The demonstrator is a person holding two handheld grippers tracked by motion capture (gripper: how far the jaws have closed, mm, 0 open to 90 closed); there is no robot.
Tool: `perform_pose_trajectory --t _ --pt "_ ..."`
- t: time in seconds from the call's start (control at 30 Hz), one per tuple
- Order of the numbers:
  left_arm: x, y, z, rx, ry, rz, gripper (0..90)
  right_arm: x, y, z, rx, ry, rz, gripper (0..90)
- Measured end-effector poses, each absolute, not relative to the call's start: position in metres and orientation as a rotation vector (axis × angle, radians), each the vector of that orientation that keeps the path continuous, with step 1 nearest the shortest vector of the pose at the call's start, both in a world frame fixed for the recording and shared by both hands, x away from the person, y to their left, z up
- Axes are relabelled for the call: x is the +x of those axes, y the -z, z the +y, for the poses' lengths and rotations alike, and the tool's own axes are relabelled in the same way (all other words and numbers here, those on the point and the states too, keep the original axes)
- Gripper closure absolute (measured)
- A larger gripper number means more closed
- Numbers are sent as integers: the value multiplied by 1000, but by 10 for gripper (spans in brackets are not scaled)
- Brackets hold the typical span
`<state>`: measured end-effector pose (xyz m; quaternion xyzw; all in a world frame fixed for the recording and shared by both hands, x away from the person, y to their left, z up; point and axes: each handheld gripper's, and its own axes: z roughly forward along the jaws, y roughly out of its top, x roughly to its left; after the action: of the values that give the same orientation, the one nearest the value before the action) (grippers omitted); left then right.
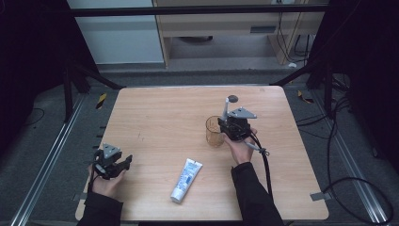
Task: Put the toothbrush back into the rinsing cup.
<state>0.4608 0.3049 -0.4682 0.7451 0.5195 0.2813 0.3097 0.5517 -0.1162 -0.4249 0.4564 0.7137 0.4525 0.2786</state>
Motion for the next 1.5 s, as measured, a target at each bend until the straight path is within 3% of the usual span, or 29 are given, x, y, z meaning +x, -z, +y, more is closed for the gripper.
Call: perform_pose_trajectory --t 0.67,1.0,1.1,1.33,1.5 --pt "461 468 305 1967 -743 1372 529 550 421 -118 1211 -1240 1890 601" --pt "461 468 304 1967 -741 1371 529 546 416 -118 1206 -1273 1880 504" --pt "460 467 305 1964 -742 1371 528 542 413 -119 1205 -1270 1888 411" --pt "459 464 302 1960 -741 1356 529 531 405 -123 1177 -1250 1926 293" --pt "457 462 300 1957 -732 1340 558 521 399 -132 1178 -1245 1936 271"
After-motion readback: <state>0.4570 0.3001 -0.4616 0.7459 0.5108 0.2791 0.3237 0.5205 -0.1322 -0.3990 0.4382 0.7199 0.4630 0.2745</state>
